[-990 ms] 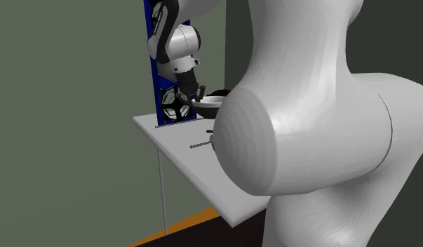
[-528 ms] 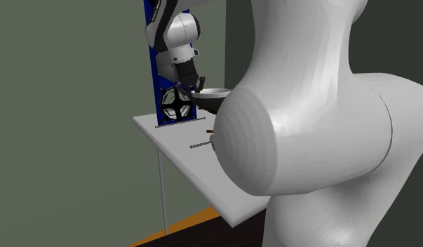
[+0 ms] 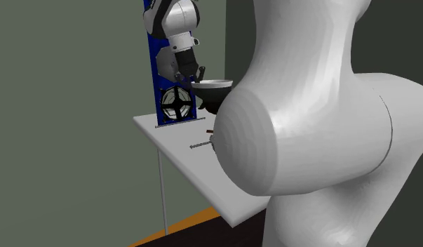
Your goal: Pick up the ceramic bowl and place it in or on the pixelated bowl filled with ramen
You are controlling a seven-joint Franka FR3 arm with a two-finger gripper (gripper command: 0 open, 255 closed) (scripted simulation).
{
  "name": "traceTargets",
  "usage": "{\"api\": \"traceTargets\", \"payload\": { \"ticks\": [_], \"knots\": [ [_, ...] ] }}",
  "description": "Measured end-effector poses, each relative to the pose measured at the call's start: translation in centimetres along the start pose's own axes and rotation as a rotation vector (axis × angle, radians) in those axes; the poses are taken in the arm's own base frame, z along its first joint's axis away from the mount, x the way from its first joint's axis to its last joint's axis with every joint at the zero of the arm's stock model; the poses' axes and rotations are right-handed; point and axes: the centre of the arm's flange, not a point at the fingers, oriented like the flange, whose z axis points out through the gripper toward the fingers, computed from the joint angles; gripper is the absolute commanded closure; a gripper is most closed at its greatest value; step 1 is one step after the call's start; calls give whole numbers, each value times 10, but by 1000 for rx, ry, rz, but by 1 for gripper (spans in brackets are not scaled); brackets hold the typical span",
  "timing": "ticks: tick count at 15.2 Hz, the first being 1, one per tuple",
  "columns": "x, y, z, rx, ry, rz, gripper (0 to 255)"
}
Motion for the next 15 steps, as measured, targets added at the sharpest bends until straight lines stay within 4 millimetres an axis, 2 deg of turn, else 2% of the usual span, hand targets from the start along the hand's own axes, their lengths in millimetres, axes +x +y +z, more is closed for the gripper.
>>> {"api": "traceTargets", "payload": {
  "ticks": [5, 6, 8, 15],
  "knots": [
    [1, 6, -24, 0, 0, 0, 255],
    [-5, 8, -26, 0, 0, 0, 255],
    [-25, 7, -29, 0, 0, 0, 255],
    [-117, 8, -35, 0, 0, 0, 255]
  ]
}}
